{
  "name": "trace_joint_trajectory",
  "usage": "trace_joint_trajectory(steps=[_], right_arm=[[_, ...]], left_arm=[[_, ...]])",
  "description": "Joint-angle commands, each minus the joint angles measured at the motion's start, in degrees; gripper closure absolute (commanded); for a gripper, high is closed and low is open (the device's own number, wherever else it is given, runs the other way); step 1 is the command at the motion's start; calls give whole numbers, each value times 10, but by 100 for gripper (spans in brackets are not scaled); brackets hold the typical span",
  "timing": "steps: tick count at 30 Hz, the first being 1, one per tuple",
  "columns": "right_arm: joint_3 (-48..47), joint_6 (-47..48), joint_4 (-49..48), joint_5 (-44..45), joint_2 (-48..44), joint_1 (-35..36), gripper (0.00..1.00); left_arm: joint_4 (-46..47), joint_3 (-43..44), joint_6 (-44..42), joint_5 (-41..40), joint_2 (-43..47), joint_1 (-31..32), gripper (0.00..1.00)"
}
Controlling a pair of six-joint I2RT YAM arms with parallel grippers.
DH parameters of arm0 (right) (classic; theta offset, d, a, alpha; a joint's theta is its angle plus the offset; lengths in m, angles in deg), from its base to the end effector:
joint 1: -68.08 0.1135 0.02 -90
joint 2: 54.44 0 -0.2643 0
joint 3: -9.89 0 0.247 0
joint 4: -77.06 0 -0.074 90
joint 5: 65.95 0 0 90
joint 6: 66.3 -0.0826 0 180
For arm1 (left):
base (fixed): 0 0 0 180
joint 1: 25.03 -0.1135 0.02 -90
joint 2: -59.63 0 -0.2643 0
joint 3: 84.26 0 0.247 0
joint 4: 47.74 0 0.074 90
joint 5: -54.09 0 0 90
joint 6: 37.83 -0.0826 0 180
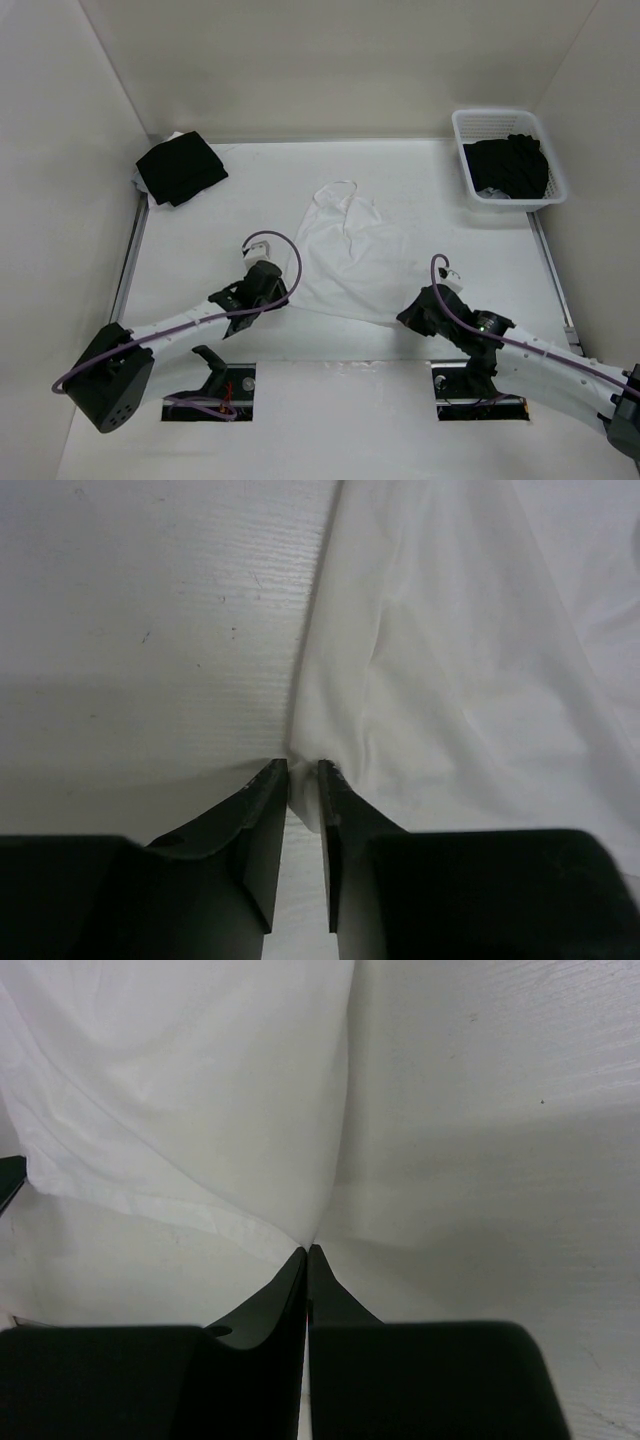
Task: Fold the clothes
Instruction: Flatten the tank top out
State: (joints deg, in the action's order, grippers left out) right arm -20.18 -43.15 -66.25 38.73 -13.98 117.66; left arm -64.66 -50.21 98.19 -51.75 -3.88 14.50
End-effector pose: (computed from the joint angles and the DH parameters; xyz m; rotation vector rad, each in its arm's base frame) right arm 0.1240 0.1133 0.1278 0.4925 2.4132 0.6550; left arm 0.1864 -0.1246 0.1175 -0.2663 2.3627 -0.4027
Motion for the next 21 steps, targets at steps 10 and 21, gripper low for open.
trace_joint_trajectory(steps=[10,21], right_arm=[[-31,19,-24,39,-28,6,99],[-326,174,121,222,-105,108,100]], left_arm=[[-94,21,45,2,144,-4,100],[-200,305,-62,-110,312,19,100]])
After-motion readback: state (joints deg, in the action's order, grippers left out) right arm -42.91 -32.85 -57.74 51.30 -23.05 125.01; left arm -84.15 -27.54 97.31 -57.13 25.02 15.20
